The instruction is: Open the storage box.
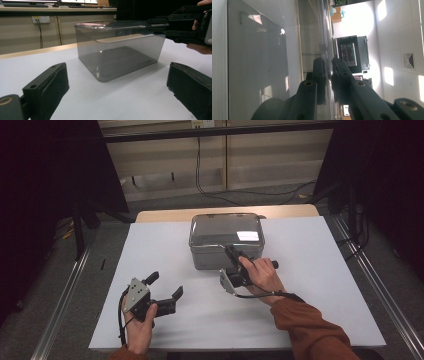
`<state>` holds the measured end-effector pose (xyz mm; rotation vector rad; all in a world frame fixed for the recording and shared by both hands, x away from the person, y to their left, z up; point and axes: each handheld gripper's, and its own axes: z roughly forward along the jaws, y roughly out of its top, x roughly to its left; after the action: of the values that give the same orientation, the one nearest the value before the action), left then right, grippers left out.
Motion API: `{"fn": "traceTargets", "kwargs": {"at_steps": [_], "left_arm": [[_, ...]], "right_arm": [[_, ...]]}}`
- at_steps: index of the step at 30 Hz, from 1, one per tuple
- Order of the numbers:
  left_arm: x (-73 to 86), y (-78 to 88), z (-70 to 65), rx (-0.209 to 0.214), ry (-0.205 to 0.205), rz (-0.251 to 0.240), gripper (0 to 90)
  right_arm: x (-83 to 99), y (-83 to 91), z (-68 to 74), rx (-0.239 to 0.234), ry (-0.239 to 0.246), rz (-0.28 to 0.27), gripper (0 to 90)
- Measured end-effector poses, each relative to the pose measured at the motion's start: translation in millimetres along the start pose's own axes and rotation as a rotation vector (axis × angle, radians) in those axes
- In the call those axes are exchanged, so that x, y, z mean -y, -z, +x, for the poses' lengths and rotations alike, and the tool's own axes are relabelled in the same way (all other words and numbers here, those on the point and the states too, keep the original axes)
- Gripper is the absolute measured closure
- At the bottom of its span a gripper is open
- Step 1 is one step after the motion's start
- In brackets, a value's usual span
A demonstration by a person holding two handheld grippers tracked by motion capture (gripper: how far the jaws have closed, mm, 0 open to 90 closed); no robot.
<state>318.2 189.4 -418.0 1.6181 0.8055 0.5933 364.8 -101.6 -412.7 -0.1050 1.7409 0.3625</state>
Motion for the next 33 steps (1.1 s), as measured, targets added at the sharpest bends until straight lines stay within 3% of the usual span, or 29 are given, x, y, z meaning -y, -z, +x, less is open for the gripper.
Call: {"fn": "traceTargets", "kwargs": {"at_steps": [5, 9, 12, 22, 25, 31, 33], "left_arm": [[-6.8, -21.0, 6.1, -0.012, 0.006, -0.011, 2.3], [-10.0, -34.8, 11.5, 0.006, 0.007, -0.007, 2.4], [-10.4, -41.6, 15.1, 0.007, -0.008, 0.0, 2.7], [-12.1, -57.2, 23.8, 0.009, 0.0, -0.022, 3.0], [-17.3, -62.9, 25.3, 0.002, -0.022, -0.029, 2.6], [-24.2, -76.5, 28.4, 0.007, -0.006, -0.03, 2.7], [-24.1, -81.1, 29.3, 0.008, -0.026, -0.021, 2.7]], "right_arm": [[0.2, 0.7, -0.7, 0.007, 0.0, 0.002, 82.0], [0.6, 0.5, -1.8, 0.014, 0.0, -0.003, 82.1], [0.7, 0.5, -2.0, 0.015, 0.0, -0.004, 82.1], [1.1, 0.3, -2.6, 0.016, -0.004, -0.007, 82.1], [0.9, -0.6, -3.4, 0.018, 0.001, -0.013, 82.1], [0.9, -0.8, -6.6, 0.025, -0.009, -0.011, 82.2], [0.8, -1.0, -7.8, 0.027, -0.01, -0.012, 82.2]]}}
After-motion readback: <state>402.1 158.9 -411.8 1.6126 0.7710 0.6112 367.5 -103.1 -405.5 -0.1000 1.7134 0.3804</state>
